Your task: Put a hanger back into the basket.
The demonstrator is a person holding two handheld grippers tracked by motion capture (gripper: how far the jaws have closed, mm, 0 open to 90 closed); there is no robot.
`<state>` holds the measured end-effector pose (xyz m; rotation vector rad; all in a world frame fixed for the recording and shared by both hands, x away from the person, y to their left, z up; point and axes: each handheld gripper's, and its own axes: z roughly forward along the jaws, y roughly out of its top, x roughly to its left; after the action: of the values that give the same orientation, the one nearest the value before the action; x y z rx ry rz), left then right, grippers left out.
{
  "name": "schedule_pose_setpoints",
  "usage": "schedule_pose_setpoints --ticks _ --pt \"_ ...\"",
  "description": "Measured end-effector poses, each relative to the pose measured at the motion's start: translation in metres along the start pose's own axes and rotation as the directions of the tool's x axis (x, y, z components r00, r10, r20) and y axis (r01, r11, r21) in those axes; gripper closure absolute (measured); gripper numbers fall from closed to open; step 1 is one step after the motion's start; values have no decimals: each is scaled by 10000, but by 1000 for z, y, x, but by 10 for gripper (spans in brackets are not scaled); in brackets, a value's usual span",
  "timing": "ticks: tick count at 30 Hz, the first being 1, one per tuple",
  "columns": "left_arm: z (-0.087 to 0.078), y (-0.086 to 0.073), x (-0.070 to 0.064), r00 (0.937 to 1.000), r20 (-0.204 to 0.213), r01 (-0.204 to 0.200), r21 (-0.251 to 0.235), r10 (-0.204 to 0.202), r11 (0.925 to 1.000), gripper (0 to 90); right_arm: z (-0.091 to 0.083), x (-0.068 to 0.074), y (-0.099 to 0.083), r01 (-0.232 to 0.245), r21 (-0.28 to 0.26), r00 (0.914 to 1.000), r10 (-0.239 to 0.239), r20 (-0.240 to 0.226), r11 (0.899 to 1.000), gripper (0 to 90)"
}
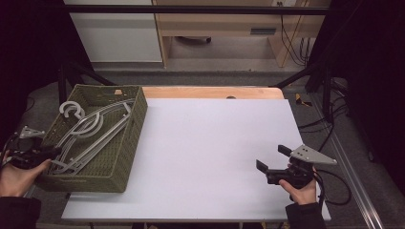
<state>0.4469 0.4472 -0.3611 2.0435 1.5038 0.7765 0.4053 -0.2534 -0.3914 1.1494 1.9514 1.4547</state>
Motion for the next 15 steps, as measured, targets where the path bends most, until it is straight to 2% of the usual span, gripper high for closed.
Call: schedule_pose_setpoints --ticks 1,3,4,5,7,10,12,14,15 --pt "-2 1 -2 9999 162 20 -203 -16 9998 603 0 0 0 3 -2 10000 -3 17 10000 12" --pt "-7 3 -9 9981 594 209 -909 -156 9956 571 0 0 0 -20 -2 10000 20 0 10000 12" --pt "-9 5 -16 9959 863 403 -1407 -282 9892 551 0 0 0 -14 0 10000 14 14 10000 12" --pt "-11 6 -19 9944 1025 402 -1618 -237 9860 538 0 0 0 -19 -6 10000 19 15 10000 12" --pt "-15 10 -31 9894 1453 351 -2242 -22 9739 503 -1 0 0 26 18 10000 -26 6 10000 12" --pt "-18 12 -45 9762 2162 488 -2907 159 9556 441 -1 0 0 -26 -61 10000 26 26 10000 12" --pt "-18 14 -57 9704 2396 522 -3323 308 9417 412 -2 0 0 2 -89 10000 -2 10 10000 12" --pt "-17 14 -66 9598 2778 640 -3592 412 9311 381 -3 -1 1 13 -101 10000 -13 23 9999 11" --pt "-16 15 -73 9509 3055 708 -3707 497 9260 366 -3 -1 1 -5 -122 10000 5 47 9999 11"
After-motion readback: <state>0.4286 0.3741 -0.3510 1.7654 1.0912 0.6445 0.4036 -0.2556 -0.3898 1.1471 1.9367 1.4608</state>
